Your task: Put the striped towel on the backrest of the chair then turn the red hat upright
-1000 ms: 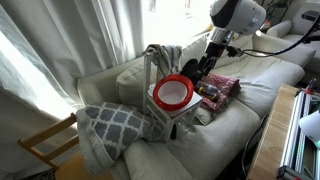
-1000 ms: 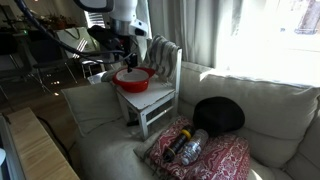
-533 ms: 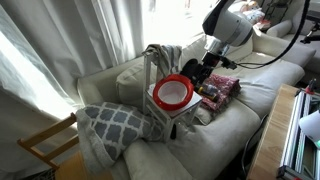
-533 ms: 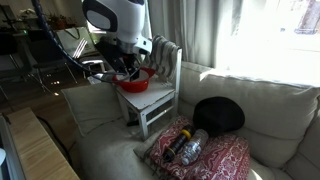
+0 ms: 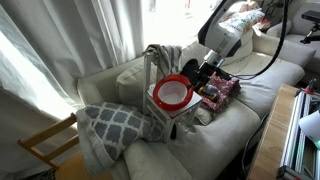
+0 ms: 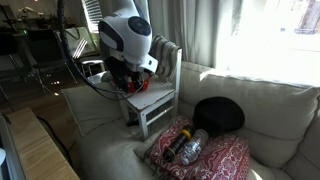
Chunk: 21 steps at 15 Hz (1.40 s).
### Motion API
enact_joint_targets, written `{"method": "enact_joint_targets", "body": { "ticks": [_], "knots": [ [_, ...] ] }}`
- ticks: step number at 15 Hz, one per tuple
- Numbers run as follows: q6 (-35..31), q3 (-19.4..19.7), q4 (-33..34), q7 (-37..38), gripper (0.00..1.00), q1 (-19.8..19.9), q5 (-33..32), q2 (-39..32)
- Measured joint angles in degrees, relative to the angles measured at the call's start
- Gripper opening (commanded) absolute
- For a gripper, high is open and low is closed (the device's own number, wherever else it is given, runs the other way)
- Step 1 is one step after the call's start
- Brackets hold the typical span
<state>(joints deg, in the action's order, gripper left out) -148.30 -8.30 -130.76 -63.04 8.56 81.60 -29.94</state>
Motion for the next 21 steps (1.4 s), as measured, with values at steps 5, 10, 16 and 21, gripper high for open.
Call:
{"method": "enact_joint_targets", "body": {
  "ticks": [5,10,16,21],
  "knots": [
    [2.45,0.19,4.13,-3.61,0.25,0.52,7.88,-5.23],
    [9.17,4.4,5.86,-5.02,0.0,-1.7,11.96,-7.11],
    [11.65,7.9,5.5,-2.54,0.01,-4.73,8.17,-4.93],
    [5.96,10.0,1.99,10.45,0.01,-9.48,-6.18,3.31]
  ]
}}
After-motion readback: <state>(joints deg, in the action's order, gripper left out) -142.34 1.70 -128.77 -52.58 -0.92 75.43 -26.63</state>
